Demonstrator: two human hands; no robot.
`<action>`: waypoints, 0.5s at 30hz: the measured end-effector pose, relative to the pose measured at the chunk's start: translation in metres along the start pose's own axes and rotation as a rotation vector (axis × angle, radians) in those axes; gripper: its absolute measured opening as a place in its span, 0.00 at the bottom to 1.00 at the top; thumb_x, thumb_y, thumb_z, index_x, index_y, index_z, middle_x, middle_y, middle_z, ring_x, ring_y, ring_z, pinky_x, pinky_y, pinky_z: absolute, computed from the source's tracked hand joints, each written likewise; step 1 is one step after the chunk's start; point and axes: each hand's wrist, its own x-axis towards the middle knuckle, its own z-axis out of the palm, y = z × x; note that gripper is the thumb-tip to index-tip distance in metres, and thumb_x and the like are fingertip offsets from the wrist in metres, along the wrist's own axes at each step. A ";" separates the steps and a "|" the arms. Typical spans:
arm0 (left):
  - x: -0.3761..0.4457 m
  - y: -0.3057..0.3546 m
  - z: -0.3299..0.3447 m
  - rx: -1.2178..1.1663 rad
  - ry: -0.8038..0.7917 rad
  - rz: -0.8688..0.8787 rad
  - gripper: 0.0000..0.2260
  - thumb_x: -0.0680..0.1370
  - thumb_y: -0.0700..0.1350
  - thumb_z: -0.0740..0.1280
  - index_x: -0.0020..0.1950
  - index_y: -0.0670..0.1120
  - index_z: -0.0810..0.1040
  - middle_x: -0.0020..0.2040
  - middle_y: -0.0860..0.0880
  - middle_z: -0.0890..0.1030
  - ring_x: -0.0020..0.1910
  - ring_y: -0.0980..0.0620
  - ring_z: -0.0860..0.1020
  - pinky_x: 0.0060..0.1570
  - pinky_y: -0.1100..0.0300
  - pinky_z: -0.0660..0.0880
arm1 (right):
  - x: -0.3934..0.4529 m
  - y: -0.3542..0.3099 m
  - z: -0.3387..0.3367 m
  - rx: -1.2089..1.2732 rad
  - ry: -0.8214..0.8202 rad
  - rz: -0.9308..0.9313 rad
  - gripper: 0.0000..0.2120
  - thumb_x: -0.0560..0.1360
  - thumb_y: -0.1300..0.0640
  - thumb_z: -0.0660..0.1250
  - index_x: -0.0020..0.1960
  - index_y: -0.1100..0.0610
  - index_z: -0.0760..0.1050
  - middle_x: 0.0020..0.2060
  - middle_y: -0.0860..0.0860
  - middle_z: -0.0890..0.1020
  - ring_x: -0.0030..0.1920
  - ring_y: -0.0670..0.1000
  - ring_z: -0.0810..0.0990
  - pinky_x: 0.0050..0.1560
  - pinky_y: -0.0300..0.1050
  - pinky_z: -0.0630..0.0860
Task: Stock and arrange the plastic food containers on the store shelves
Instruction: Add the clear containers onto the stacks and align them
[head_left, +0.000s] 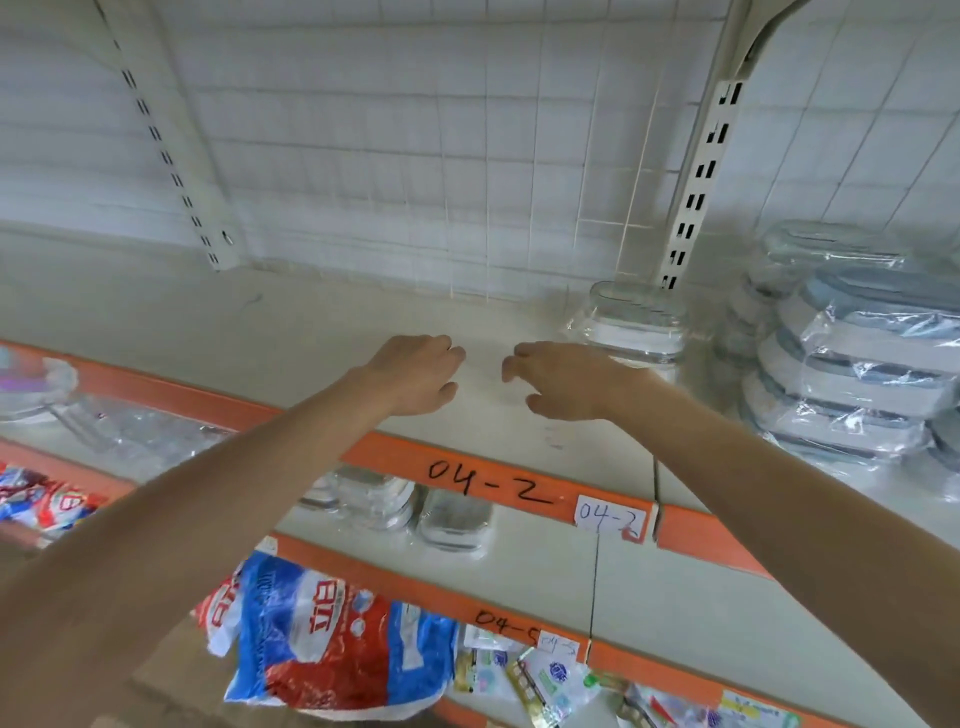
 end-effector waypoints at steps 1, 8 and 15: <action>-0.009 -0.002 0.001 -0.008 0.020 -0.004 0.15 0.81 0.51 0.56 0.60 0.42 0.70 0.55 0.45 0.74 0.52 0.45 0.75 0.40 0.54 0.68 | 0.001 -0.008 0.000 0.003 0.029 0.003 0.18 0.77 0.61 0.59 0.66 0.56 0.67 0.58 0.53 0.71 0.58 0.54 0.73 0.46 0.44 0.67; -0.104 -0.009 0.027 -0.154 0.227 -0.037 0.12 0.78 0.49 0.61 0.49 0.40 0.73 0.45 0.44 0.74 0.44 0.43 0.75 0.35 0.55 0.65 | 0.007 -0.113 0.022 0.086 0.167 -0.032 0.14 0.77 0.57 0.59 0.62 0.58 0.71 0.55 0.55 0.71 0.50 0.57 0.76 0.39 0.45 0.64; -0.173 0.011 0.106 -0.259 0.037 -0.017 0.16 0.77 0.49 0.62 0.61 0.41 0.73 0.56 0.44 0.76 0.55 0.44 0.75 0.46 0.51 0.72 | -0.015 -0.172 0.111 0.271 0.054 0.015 0.15 0.78 0.58 0.60 0.63 0.56 0.72 0.60 0.53 0.70 0.59 0.55 0.74 0.49 0.49 0.72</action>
